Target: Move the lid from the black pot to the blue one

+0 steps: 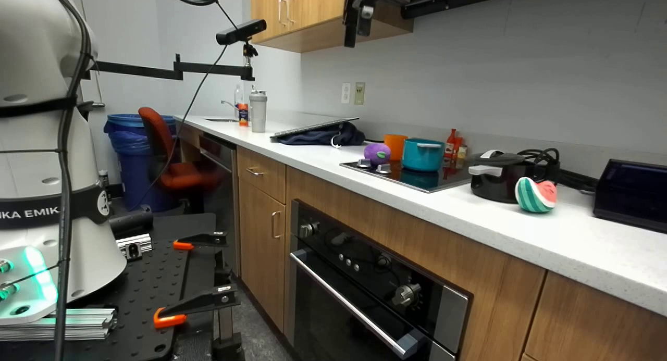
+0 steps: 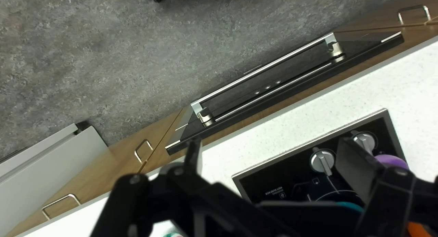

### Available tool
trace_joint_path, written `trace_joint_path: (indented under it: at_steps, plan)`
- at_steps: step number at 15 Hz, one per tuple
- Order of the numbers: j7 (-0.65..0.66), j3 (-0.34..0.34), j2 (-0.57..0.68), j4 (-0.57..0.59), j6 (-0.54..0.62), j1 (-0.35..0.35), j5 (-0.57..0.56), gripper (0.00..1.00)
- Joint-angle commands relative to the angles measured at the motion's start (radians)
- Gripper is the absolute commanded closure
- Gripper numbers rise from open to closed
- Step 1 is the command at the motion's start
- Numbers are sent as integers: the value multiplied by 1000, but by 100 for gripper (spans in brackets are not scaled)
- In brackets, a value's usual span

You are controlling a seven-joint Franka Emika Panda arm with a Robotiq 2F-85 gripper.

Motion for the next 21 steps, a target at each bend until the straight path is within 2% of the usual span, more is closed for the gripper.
trace_joint_path:
  at_steps: [1,13,16,21]
  plan:
    - [2,-7,1,2,-2,8,-2,0]
    - [25,-24,81,-33,92,0,-14,0]
    - [27,-29,122,-45,179,1,-10,0]
    - [50,-41,221,-43,397,0,-13,0]
